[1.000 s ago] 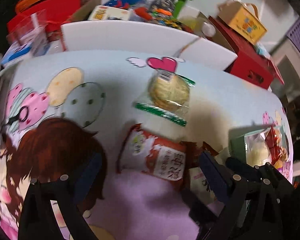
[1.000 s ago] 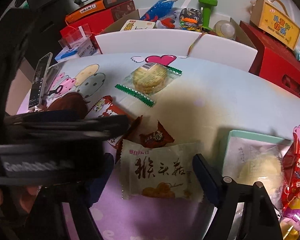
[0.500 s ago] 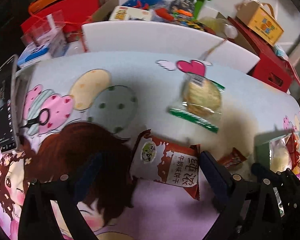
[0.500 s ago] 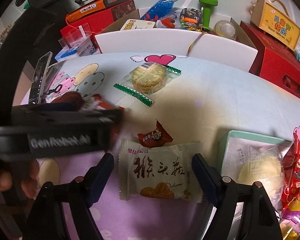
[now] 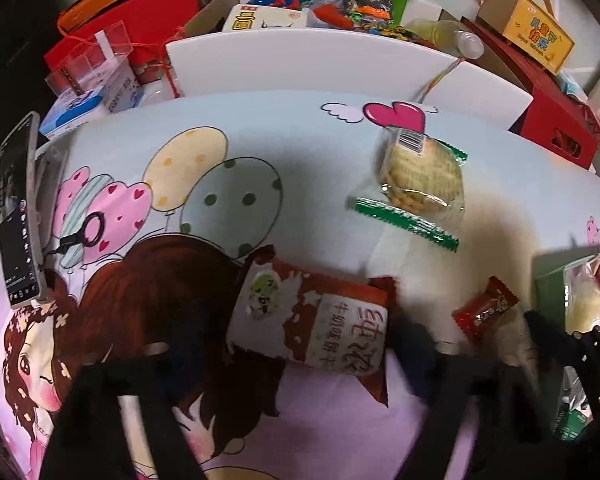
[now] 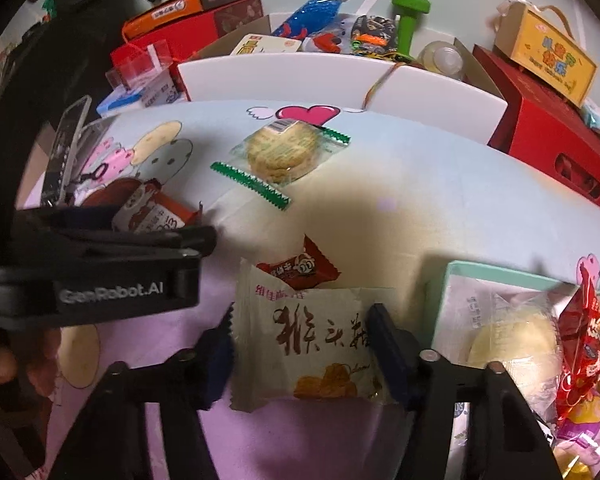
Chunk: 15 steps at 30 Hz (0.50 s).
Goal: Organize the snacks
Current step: 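Grasp the brown biscuit pack with the left tool while the right tool grasps the white mushroom-cookie pack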
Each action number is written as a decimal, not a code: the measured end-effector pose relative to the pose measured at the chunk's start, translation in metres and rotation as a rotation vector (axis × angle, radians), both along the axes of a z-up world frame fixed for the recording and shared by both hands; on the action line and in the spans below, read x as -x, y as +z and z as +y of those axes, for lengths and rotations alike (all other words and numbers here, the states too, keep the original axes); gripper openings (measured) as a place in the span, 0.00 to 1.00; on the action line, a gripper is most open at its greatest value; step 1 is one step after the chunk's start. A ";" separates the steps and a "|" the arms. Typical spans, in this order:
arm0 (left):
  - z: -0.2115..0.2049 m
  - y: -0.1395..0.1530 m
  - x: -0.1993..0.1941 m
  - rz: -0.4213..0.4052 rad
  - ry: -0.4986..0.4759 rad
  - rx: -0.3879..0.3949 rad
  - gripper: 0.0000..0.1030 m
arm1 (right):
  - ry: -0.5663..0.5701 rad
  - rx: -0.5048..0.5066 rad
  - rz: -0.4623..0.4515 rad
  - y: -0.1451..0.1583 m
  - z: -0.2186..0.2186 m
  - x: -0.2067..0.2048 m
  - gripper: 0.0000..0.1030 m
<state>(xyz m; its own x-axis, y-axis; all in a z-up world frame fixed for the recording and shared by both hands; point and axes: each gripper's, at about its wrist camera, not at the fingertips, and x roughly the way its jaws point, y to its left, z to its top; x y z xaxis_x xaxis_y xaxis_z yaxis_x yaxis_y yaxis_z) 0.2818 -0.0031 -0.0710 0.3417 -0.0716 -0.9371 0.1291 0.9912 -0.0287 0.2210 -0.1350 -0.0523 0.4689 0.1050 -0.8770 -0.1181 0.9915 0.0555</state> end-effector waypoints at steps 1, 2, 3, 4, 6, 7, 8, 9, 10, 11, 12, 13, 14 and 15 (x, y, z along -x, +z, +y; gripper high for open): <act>0.002 0.002 0.001 -0.004 0.006 0.003 0.70 | -0.005 0.002 -0.002 0.000 -0.001 0.000 0.54; 0.002 0.004 0.002 -0.008 0.013 0.007 0.69 | -0.015 0.017 -0.006 0.001 -0.003 0.001 0.50; 0.003 0.006 0.003 -0.013 0.020 0.008 0.68 | -0.017 0.015 -0.008 0.002 -0.004 0.002 0.50; 0.004 0.008 0.005 -0.019 0.026 0.003 0.67 | -0.022 -0.002 -0.009 0.003 -0.007 0.004 0.50; 0.003 0.013 0.013 -0.031 0.036 0.003 0.67 | -0.029 -0.018 -0.015 0.006 -0.009 0.006 0.47; 0.003 0.015 0.016 -0.038 0.040 0.006 0.67 | -0.034 -0.022 -0.023 0.010 -0.011 0.009 0.46; 0.002 0.019 0.021 -0.047 0.047 0.011 0.67 | -0.037 -0.025 -0.033 0.014 -0.012 0.012 0.42; 0.002 0.022 0.025 -0.053 0.052 0.017 0.67 | -0.039 -0.028 -0.042 0.017 -0.013 0.015 0.39; 0.003 0.025 0.029 -0.060 0.061 0.027 0.67 | -0.042 -0.035 -0.054 0.023 -0.015 0.019 0.37; 0.003 0.028 0.034 -0.064 0.071 0.039 0.67 | -0.044 -0.043 -0.061 0.027 -0.016 0.022 0.32; 0.004 0.031 0.039 -0.068 0.080 0.049 0.67 | -0.045 -0.048 -0.064 0.030 -0.017 0.024 0.29; 0.004 0.033 0.041 -0.072 0.088 0.057 0.67 | -0.047 -0.052 -0.067 0.033 -0.018 0.028 0.28; 0.004 0.037 0.048 -0.079 0.098 0.068 0.67 | -0.047 -0.057 -0.072 0.036 -0.018 0.032 0.25; 0.005 0.039 0.050 -0.084 0.104 0.075 0.67 | -0.045 -0.062 -0.076 0.038 -0.019 0.036 0.23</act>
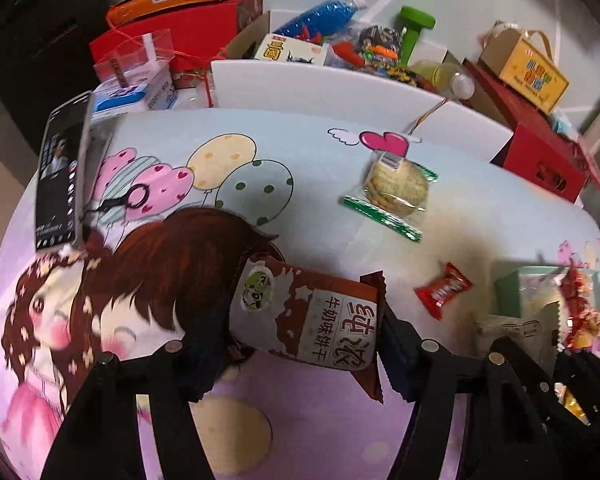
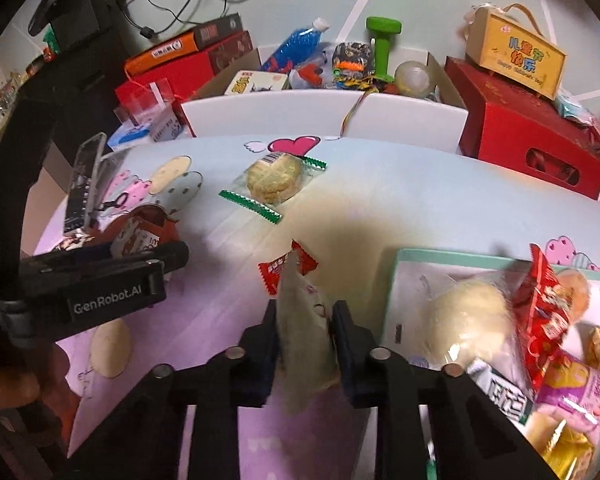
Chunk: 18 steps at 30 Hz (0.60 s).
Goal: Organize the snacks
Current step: 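Grasp the brown biscuit pack with the left tool while the right tool grasps the white mushroom-cookie pack, then carry both packs over the tray and lower them inside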
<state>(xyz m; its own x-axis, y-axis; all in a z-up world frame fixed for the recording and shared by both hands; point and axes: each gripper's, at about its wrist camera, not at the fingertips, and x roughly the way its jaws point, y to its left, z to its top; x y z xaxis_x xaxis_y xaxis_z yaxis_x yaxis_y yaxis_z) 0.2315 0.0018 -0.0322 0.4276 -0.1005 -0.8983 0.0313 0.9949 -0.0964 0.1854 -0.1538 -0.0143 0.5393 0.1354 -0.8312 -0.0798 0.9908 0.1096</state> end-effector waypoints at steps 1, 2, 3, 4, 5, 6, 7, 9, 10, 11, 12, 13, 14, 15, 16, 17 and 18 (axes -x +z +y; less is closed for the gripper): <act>0.000 0.003 0.004 -0.004 0.005 0.004 0.67 | 0.003 -0.005 -0.003 0.002 -0.001 0.003 0.22; 0.000 0.007 0.010 -0.013 0.015 0.010 0.67 | 0.006 -0.008 -0.004 0.003 -0.001 0.006 0.20; 0.001 0.010 0.014 -0.019 0.020 0.014 0.67 | 0.005 -0.011 -0.004 0.005 -0.002 0.009 0.20; 0.000 0.014 0.019 -0.027 0.025 0.020 0.67 | 0.000 -0.017 -0.006 0.007 -0.004 0.013 0.20; -0.001 0.017 0.023 -0.031 0.027 0.024 0.67 | -0.003 -0.028 -0.010 0.009 -0.005 0.017 0.20; 0.000 0.021 0.026 -0.038 0.030 0.029 0.67 | -0.004 -0.037 -0.014 0.011 -0.007 0.020 0.20; -0.001 0.024 0.029 -0.043 0.033 0.032 0.67 | -0.007 -0.047 -0.021 0.013 -0.009 0.024 0.20; -0.002 0.030 0.037 -0.059 0.038 0.038 0.67 | -0.017 -0.062 -0.035 0.019 -0.013 0.033 0.20; -0.004 0.033 0.040 -0.065 0.039 0.041 0.67 | -0.023 -0.069 -0.042 0.022 -0.015 0.037 0.20; -0.005 0.036 0.044 -0.071 0.037 0.047 0.67 | -0.034 -0.081 -0.049 0.026 -0.019 0.043 0.20; -0.007 0.039 0.049 -0.076 0.033 0.057 0.67 | -0.041 -0.088 -0.053 0.028 -0.021 0.047 0.20; -0.009 0.041 0.052 -0.081 0.028 0.063 0.67 | -0.055 -0.097 -0.060 0.031 -0.025 0.053 0.20; -0.014 0.044 0.056 -0.090 0.019 0.068 0.67 | -0.066 -0.102 -0.065 0.034 -0.029 0.058 0.20; -0.017 0.046 0.058 -0.095 0.013 0.068 0.67 | -0.072 -0.105 -0.068 0.036 -0.031 0.061 0.20; -0.021 0.048 0.061 -0.101 0.006 0.067 0.67 | -0.079 -0.111 -0.073 0.038 -0.034 0.065 0.20; -0.025 0.051 0.064 -0.109 -0.003 0.068 0.67 | -0.087 -0.117 -0.080 0.040 -0.038 0.069 0.20; -0.029 0.053 0.067 -0.117 -0.013 0.072 0.67 | -0.095 -0.121 -0.085 0.042 -0.042 0.072 0.20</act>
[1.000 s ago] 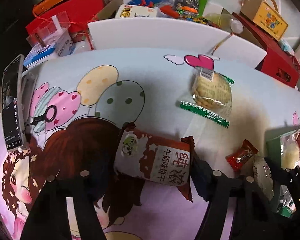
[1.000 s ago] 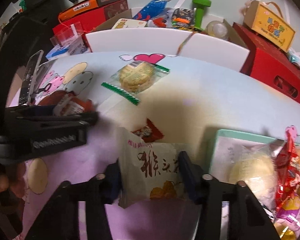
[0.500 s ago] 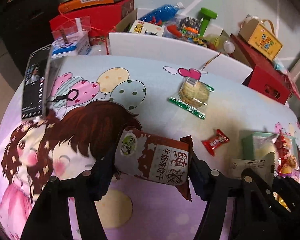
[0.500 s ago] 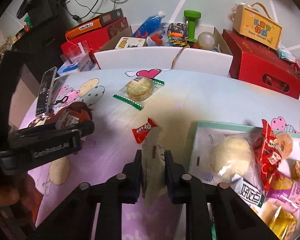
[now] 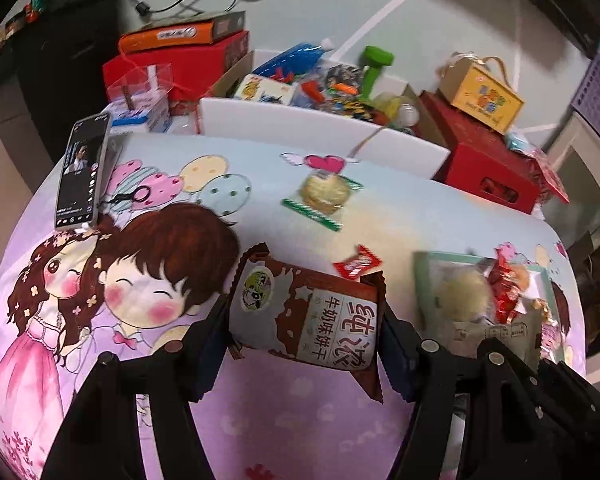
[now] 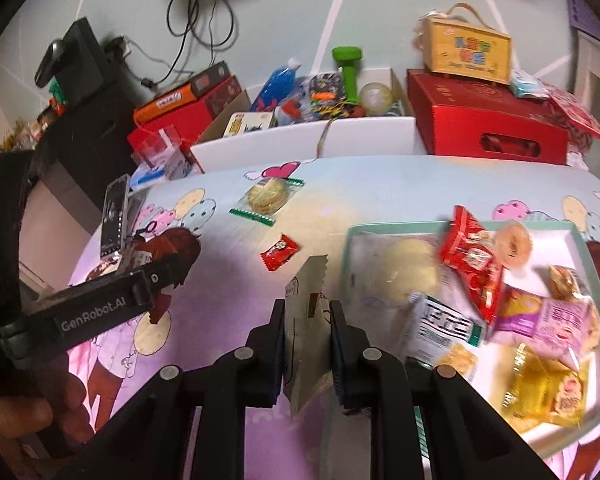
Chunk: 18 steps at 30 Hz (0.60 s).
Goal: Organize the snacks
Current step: 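Carry both packs over the tray and lower them inside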
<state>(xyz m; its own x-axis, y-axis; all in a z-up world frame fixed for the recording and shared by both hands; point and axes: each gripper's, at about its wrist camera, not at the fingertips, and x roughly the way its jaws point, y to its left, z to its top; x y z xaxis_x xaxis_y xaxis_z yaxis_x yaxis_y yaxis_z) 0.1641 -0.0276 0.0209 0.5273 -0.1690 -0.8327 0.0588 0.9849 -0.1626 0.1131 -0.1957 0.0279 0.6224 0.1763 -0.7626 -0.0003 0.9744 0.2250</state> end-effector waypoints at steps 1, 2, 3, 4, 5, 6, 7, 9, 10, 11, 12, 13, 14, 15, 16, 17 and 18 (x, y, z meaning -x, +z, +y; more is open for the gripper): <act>-0.004 0.002 0.002 -0.006 -0.009 0.002 0.67 | -0.007 -0.002 -0.003 0.001 -0.003 0.002 0.20; -0.010 0.003 0.005 -0.014 -0.025 0.003 0.67 | -0.018 -0.003 -0.008 0.003 -0.008 0.004 0.20; -0.015 0.004 0.006 -0.019 -0.034 0.002 0.67 | -0.029 -0.007 -0.011 0.004 -0.013 0.006 0.20; -0.019 0.005 0.007 -0.023 -0.042 0.000 0.67 | -0.037 -0.012 -0.013 0.006 -0.017 0.008 0.20; -0.025 0.006 0.008 -0.025 -0.052 -0.003 0.67 | -0.048 -0.022 -0.017 0.007 -0.024 0.010 0.20; -0.029 0.006 0.009 -0.026 -0.061 -0.006 0.67 | -0.059 -0.030 -0.023 0.009 -0.030 0.012 0.20; -0.035 0.007 0.010 -0.027 -0.073 -0.008 0.67 | -0.075 -0.036 -0.030 0.012 -0.038 0.014 0.20; -0.046 0.009 0.014 -0.034 -0.093 -0.008 0.67 | -0.106 -0.040 -0.040 0.015 -0.051 0.018 0.20; -0.052 0.010 0.015 -0.039 -0.107 -0.009 0.67 | -0.127 -0.042 -0.044 0.017 -0.060 0.020 0.20; -0.061 0.012 0.018 -0.044 -0.130 -0.012 0.67 | -0.140 -0.045 -0.045 0.018 -0.066 0.022 0.20; -0.069 0.013 0.020 -0.049 -0.148 -0.018 0.67 | -0.154 -0.049 -0.046 0.018 -0.073 0.024 0.20; -0.075 0.013 0.022 -0.052 -0.164 -0.023 0.67 | -0.169 -0.055 -0.045 0.018 -0.081 0.026 0.20; -0.086 0.014 0.026 -0.057 -0.189 -0.030 0.67 | -0.188 -0.061 -0.044 0.018 -0.090 0.028 0.20; -0.095 0.014 0.028 -0.061 -0.212 -0.033 0.67 | -0.210 -0.066 -0.043 0.018 -0.099 0.031 0.20; -0.101 0.014 0.030 -0.063 -0.227 -0.035 0.67 | -0.226 -0.068 -0.043 0.019 -0.106 0.033 0.20; -0.110 0.014 0.033 -0.064 -0.249 -0.038 0.67 | -0.245 -0.072 -0.043 0.019 -0.115 0.036 0.20; -0.119 0.013 0.036 -0.067 -0.271 -0.045 0.67 | -0.263 -0.076 -0.043 0.019 -0.123 0.038 0.20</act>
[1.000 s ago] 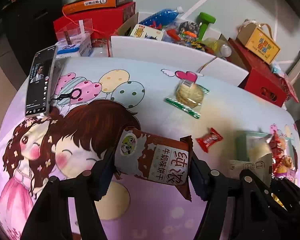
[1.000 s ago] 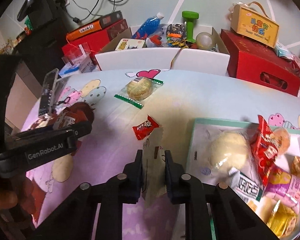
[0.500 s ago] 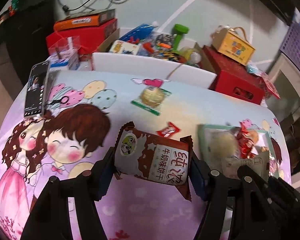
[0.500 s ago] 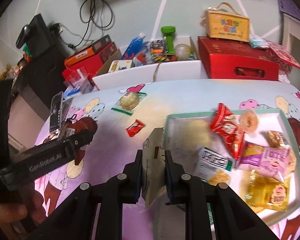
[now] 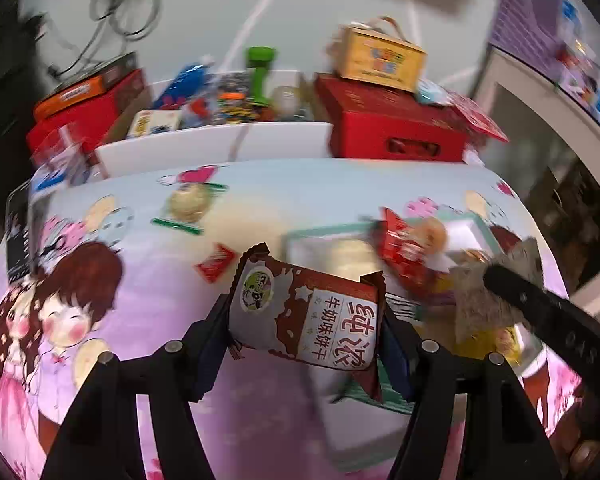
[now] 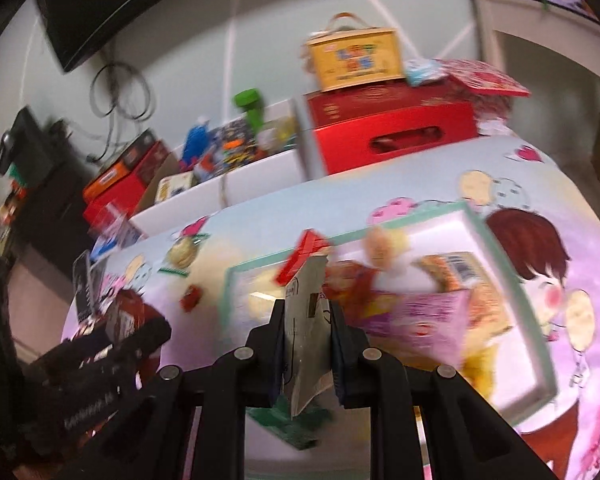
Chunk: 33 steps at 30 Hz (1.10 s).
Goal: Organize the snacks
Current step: 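Carry both packs over the tray and lower them inside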
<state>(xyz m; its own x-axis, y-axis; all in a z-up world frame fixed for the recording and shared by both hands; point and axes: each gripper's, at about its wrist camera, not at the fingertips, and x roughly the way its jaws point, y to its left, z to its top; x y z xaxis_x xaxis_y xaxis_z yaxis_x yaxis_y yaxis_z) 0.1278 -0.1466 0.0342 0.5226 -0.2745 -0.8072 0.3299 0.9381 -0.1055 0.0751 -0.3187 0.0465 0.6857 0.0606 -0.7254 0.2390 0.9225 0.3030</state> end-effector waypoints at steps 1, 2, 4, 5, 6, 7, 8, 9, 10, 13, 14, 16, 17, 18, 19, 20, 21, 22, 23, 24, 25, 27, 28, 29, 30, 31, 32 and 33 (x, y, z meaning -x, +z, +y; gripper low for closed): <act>-0.007 -0.001 0.002 -0.002 -0.017 -0.008 0.67 | -0.018 -0.006 0.001 -0.001 -0.009 0.003 0.20; -0.018 -0.003 0.006 -0.003 -0.042 -0.019 0.67 | -0.030 -0.010 0.002 -0.001 -0.015 0.004 0.20; -0.031 -0.006 0.009 0.001 -0.074 -0.030 0.67 | -0.053 -0.020 0.006 -0.003 -0.027 0.008 0.20; -0.040 -0.008 0.012 0.003 -0.098 -0.037 0.67 | -0.065 -0.027 0.008 -0.004 -0.033 0.009 0.20; -0.046 -0.010 0.013 0.004 -0.111 -0.042 0.67 | -0.074 -0.033 0.010 -0.006 -0.037 0.010 0.20; -0.051 -0.012 0.015 0.004 -0.124 -0.048 0.67 | -0.085 -0.042 0.012 -0.007 -0.043 0.011 0.20; -0.058 -0.015 0.016 0.005 -0.139 -0.059 0.67 | -0.092 -0.047 0.014 -0.008 -0.046 0.012 0.20; -0.062 -0.018 0.017 0.005 -0.147 -0.065 0.67 | -0.094 -0.051 0.014 -0.009 -0.048 0.013 0.20; -0.065 -0.020 0.018 0.007 -0.153 -0.070 0.67 | -0.093 -0.056 0.015 -0.010 -0.050 0.013 0.20; -0.072 -0.029 0.015 0.018 -0.165 -0.087 0.67 | -0.074 -0.061 0.013 -0.012 -0.050 0.010 0.20; -0.073 -0.032 0.014 0.021 -0.165 -0.092 0.67 | -0.066 -0.062 0.013 -0.013 -0.049 0.010 0.20; -0.075 -0.036 0.012 0.026 -0.165 -0.099 0.67 | -0.051 -0.064 0.013 -0.015 -0.045 0.007 0.20; -0.076 -0.037 0.011 0.024 -0.166 -0.100 0.67 | -0.044 -0.065 0.014 -0.015 -0.044 0.006 0.20; -0.077 -0.037 0.009 0.022 -0.166 -0.101 0.67 | -0.038 -0.065 0.015 -0.017 -0.042 0.004 0.21; -0.077 -0.038 0.008 0.018 -0.166 -0.102 0.67 | -0.032 -0.066 0.017 -0.018 -0.041 0.003 0.21; -0.078 -0.038 0.008 0.015 -0.166 -0.103 0.67 | -0.025 -0.068 0.021 -0.019 -0.039 0.002 0.21; -0.080 -0.038 0.007 0.010 -0.169 -0.105 0.67 | -0.017 -0.070 0.024 -0.021 -0.037 0.000 0.21; -0.081 -0.038 0.006 0.006 -0.170 -0.109 0.67 | -0.012 -0.071 0.027 -0.022 -0.036 -0.001 0.21; -0.081 -0.038 0.006 0.004 -0.172 -0.111 0.67 | -0.007 -0.070 0.029 -0.022 -0.035 -0.002 0.21; -0.082 -0.039 0.006 0.003 -0.173 -0.112 0.68 | -0.004 -0.070 0.030 -0.023 -0.034 -0.003 0.21; -0.082 -0.039 0.006 0.002 -0.174 -0.111 0.68 | 0.000 -0.069 0.033 -0.024 -0.032 -0.003 0.21; -0.083 -0.040 0.006 0.002 -0.177 -0.117 0.68 | 0.004 -0.070 0.038 -0.026 -0.032 -0.005 0.23; -0.084 -0.040 0.006 0.001 -0.178 -0.124 0.68 | 0.005 -0.071 0.043 -0.026 -0.031 -0.005 0.23; -0.084 -0.040 0.007 0.000 -0.178 -0.127 0.69 | 0.005 -0.070 0.046 -0.026 -0.031 -0.005 0.23; -0.084 -0.040 0.007 0.000 -0.179 -0.130 0.70 | 0.003 -0.069 0.046 -0.026 -0.032 -0.005 0.23; -0.084 -0.040 0.007 -0.001 -0.180 -0.130 0.71 | 0.000 -0.068 0.046 -0.026 -0.032 -0.005 0.23; -0.084 -0.039 0.008 -0.003 -0.182 -0.127 0.73 | 0.000 -0.069 0.047 -0.026 -0.032 -0.005 0.23; -0.083 -0.038 0.008 -0.004 -0.183 -0.124 0.73 | 0.000 -0.071 0.046 -0.026 -0.033 -0.005 0.23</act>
<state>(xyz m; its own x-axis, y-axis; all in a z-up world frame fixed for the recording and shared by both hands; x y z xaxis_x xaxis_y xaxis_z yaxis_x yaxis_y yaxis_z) 0.1195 -0.2301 -0.0033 0.4767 -0.2635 -0.8386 0.4960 0.8683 0.0091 0.0802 -0.3514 0.0209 0.6513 0.1130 -0.7503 0.2539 0.8994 0.3559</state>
